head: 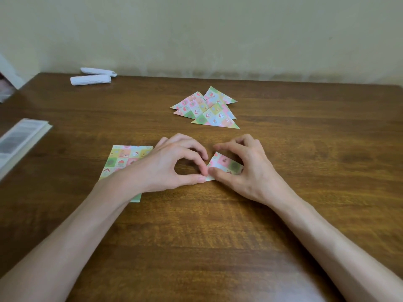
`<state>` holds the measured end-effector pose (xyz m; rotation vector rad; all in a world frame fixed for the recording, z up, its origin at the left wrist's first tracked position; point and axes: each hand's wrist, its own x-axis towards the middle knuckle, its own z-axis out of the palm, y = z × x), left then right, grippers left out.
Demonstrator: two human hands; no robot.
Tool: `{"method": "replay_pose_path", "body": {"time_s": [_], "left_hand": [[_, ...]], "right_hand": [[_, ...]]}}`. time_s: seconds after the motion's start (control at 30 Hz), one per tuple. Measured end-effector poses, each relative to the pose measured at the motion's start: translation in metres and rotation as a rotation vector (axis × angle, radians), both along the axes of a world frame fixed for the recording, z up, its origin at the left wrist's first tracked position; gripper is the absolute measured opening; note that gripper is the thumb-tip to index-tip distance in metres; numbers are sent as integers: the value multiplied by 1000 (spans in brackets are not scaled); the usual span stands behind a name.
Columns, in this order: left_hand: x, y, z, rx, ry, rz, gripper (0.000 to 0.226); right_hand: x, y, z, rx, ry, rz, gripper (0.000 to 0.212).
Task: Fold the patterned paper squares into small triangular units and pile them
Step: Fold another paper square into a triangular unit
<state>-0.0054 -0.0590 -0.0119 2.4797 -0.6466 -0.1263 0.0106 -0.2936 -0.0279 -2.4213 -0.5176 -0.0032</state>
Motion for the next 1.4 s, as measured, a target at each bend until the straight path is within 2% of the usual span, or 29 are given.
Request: {"method": "replay_pose_path", "body": {"time_s": [0.1,0.3,0.6,1.4], "left_hand": [[0,0,-1,-8,-6,6,10],[-1,1,-3,-9,-21,11,11],[-3,3,-1,-4,35,-2,10],[-3,6,3,38,46,-48,17]], "right_hand": [[-2,2,-1,-32,-23,19,79],[-2,4,-4,-93,-32,19,86],[1,6,-5,-123,-15,24,84],[-7,13,-8,-187,-112,-28,81]]}}
